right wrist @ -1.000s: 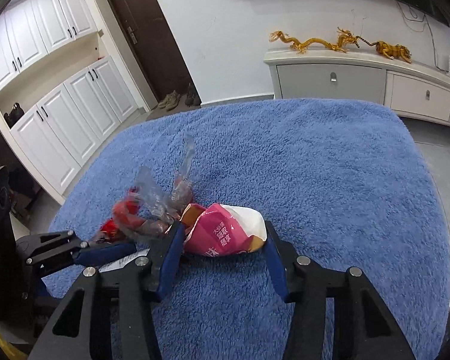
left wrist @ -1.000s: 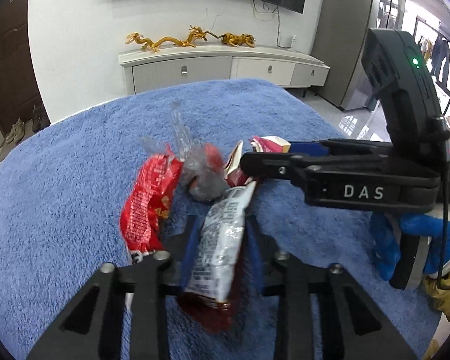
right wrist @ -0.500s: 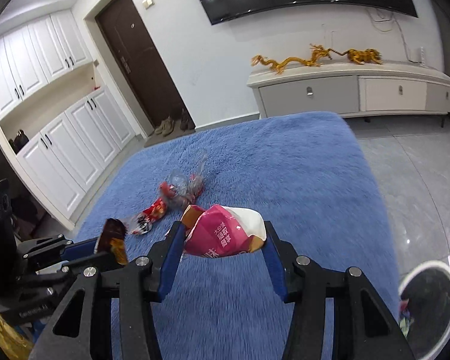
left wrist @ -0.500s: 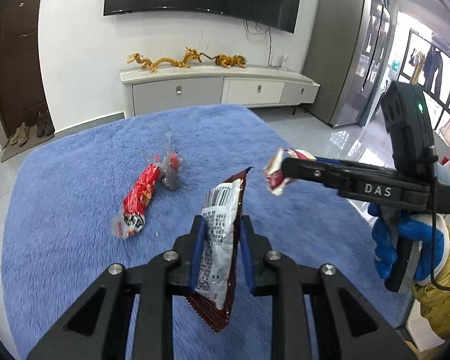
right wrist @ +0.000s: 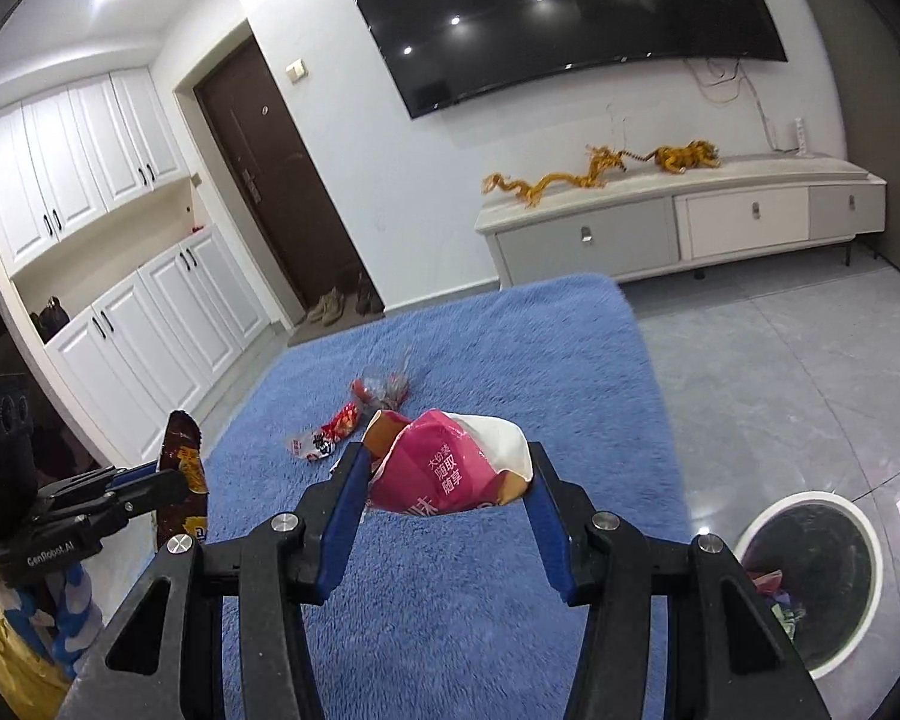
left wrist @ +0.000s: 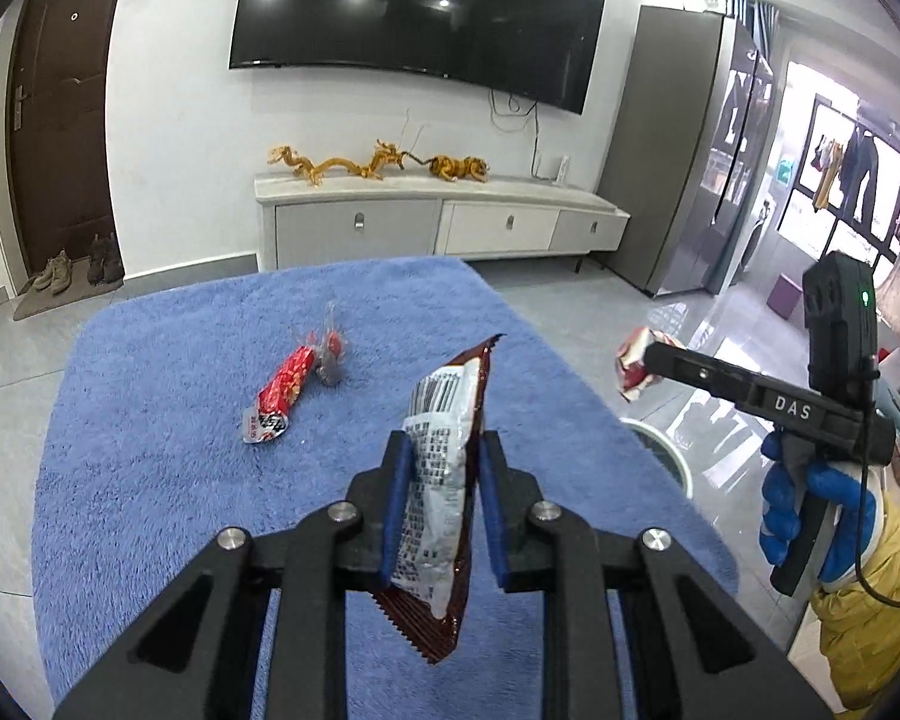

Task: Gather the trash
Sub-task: 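Carry the brown chip bag and pink wrapper over the trash bin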

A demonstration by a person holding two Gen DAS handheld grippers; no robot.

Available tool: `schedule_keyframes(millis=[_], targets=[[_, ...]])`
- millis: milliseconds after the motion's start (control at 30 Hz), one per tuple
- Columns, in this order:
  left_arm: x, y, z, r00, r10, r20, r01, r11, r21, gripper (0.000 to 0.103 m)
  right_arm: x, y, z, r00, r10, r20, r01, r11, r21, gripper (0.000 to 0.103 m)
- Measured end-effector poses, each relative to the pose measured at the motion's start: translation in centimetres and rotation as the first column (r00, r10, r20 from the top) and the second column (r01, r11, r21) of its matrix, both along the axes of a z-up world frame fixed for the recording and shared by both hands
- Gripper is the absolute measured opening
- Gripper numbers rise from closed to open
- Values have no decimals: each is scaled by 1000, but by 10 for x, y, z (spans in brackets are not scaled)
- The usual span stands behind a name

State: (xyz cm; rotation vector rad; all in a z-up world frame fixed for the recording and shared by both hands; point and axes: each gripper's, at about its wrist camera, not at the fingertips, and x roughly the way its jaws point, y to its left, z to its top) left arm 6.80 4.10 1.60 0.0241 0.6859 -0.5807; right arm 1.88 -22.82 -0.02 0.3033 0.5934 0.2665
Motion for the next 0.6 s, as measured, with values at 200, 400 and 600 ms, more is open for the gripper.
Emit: schedule_keyframes(millis=[200, 400, 600], targets=[[-7, -22, 16, 999, -33, 9, 33, 999, -26, 21, -26, -41, 7, 997, -74, 31, 73, 997, 29, 49], [6, -79, 22, 993, -120, -15, 119, 992, -46, 21, -41, -95, -5, 984, -176, 24, 175, 983, 48, 49], [25, -164, 11, 971, -228, -66, 226, 973, -38, 21, -50, -159, -39, 952, -304, -40, 306, 950, 61, 49]])
